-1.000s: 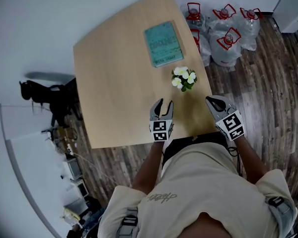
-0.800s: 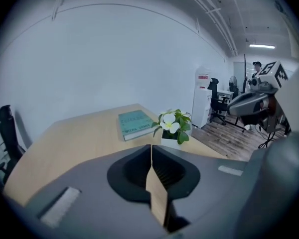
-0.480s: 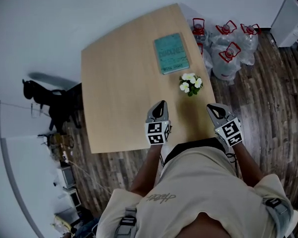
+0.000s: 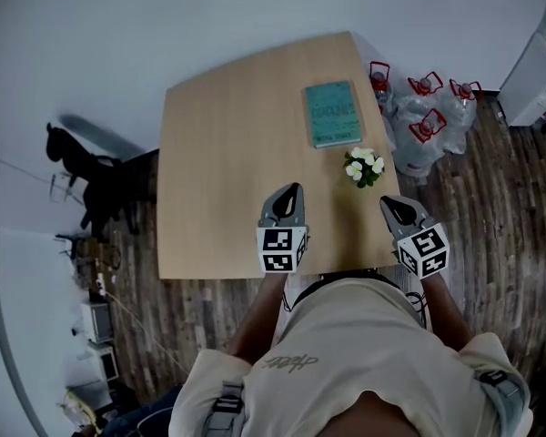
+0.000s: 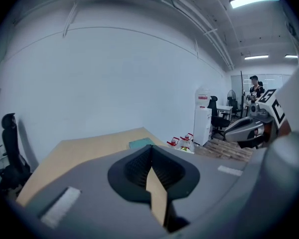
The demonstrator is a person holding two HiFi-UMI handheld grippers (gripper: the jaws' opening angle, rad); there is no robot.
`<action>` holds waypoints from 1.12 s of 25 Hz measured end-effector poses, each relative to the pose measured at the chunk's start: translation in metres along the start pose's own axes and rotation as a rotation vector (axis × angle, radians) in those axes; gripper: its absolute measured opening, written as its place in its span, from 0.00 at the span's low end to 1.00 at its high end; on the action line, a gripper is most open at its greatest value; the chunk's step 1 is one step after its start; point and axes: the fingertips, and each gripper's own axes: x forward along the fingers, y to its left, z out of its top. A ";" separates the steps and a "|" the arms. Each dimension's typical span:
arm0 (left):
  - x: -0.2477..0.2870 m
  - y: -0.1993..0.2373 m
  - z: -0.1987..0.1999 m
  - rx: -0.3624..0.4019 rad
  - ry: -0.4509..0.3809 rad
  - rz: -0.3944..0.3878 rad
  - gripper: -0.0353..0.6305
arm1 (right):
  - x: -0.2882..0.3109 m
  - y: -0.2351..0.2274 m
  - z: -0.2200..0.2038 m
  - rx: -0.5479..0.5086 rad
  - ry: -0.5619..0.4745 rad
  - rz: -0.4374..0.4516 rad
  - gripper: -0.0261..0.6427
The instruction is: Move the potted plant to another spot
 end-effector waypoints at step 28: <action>-0.053 0.034 0.068 -0.071 -0.200 -0.110 0.07 | -0.003 0.058 0.153 -0.214 -0.317 -0.005 0.04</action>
